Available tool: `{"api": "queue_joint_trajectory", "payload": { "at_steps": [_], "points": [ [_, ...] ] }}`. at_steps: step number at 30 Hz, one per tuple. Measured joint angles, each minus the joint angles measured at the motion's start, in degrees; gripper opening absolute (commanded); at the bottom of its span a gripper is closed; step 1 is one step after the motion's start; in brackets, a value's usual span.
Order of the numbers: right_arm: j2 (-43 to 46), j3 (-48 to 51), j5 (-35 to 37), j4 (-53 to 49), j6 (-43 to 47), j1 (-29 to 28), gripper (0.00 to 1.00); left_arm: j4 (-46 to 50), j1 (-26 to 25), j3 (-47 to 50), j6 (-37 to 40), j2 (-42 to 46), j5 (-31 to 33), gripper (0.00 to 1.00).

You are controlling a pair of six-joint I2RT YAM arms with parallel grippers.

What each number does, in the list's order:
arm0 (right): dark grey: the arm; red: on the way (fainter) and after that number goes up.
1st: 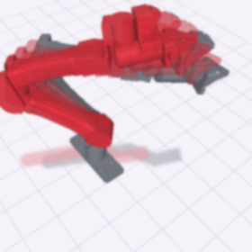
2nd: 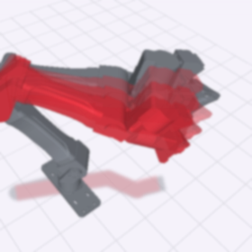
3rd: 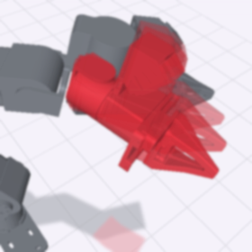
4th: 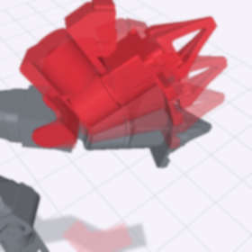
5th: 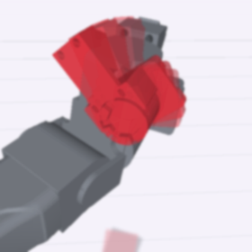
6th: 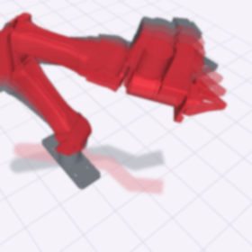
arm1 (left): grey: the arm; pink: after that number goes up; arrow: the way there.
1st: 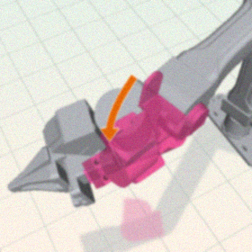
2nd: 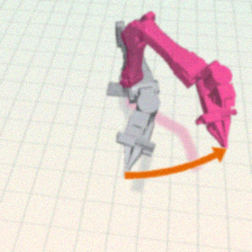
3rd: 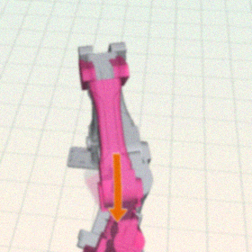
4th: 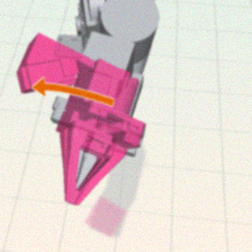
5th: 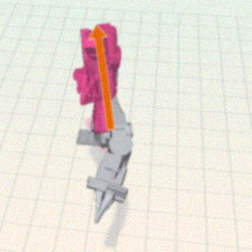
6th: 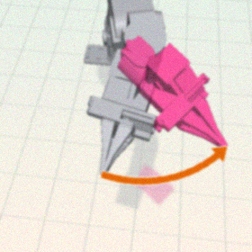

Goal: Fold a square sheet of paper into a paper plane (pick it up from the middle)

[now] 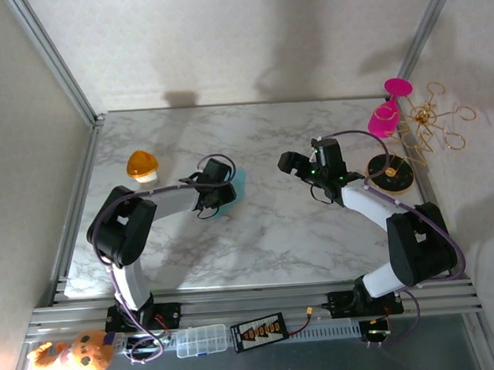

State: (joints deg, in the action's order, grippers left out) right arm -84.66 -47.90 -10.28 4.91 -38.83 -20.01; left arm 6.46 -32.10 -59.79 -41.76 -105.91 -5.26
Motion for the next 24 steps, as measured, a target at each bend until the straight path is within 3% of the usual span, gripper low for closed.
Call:
{"api": "queue_joint_trajectory", "payload": {
  "at_steps": [6, 15, 24],
  "points": [
    [-1.9, 0.2, -5.2, 0.0, -6.0, -0.1, 0.74, -3.3, -4.8, 0.0, -0.1, -1.2, -5.9, 0.3],
    [-8.1, 0.4, -7.8, -2.1, -8.7, -2.3, 0.66, -2.8, -5.9, -2.8, -0.6, -0.6, -6.9, 0.28],
    [-15.3, -5.6, -9.6, -6.4, -5.6, -5.8, 0.53, -3.6, -5.9, -1.1, -6.5, 0.6, -6.1, 0.23]
  ]
}}
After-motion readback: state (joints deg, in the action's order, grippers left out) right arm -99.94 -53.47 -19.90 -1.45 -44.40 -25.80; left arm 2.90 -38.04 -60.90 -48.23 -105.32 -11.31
